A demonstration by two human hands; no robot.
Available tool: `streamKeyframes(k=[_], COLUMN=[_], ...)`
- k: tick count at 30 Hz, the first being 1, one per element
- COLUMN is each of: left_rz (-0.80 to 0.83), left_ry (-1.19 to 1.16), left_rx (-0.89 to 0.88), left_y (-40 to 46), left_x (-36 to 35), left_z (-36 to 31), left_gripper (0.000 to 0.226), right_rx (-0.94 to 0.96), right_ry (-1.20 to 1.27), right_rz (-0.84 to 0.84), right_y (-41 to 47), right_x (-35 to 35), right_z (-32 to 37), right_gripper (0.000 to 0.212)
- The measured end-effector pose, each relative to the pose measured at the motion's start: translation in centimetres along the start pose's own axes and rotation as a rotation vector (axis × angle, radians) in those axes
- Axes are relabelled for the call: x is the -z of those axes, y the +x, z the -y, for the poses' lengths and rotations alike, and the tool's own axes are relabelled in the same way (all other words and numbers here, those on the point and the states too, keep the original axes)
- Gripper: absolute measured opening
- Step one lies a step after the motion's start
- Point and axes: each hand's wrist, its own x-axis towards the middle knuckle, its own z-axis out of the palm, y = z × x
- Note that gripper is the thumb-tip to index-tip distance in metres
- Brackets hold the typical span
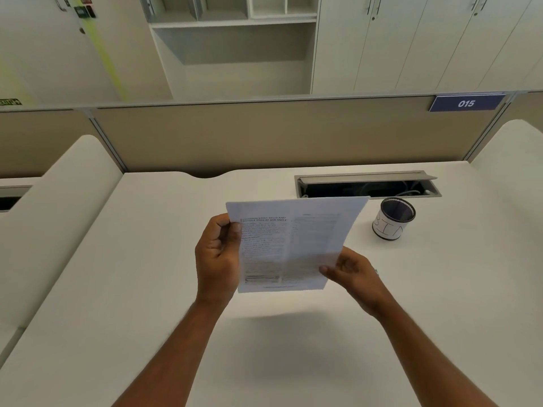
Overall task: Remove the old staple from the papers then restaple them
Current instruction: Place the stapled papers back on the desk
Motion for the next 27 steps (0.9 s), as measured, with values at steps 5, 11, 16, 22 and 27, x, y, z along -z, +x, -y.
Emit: streamKeyframes(k=[5, 11, 16, 22, 27], left_rz=[-0.117, -0.069, 0.164, 0.327, 0.341], left_ry=[-0.017, 0.081, 0.276, 0.405, 0.524], left_rx=[0.039, 0.406, 0.766, 0.929, 0.859], left_y=[0.2, 1.1, -2.9, -8.5, -9.7], left_x=[-0.1, -0.4, 0.0, 0.2, -0.2], left_z=[0.4, 3.9, 9.4, 12.5, 12.9], left_gripper=[0.016, 0.017, 0.040, 0.025, 0.030], right_rx=[-0.051, -0.190, -0.365, -0.528, -0.579], right_ry=[0.072, 0.044, -0.008, -0.156, -0.386], right_rz=[-0.116, -0.347, -0.430, -0.490, -0.456], right_y=[-0.4, -1.5, -2.0, -2.2, -1.7], right_x=[-1.2, -2.1, -2.2, -2.3, -2.4], right_z=[-2.4, -5.2, -7.2, -9.7, -10.8], right_gripper=[0.025, 0.010, 0.010, 0.018, 0.021])
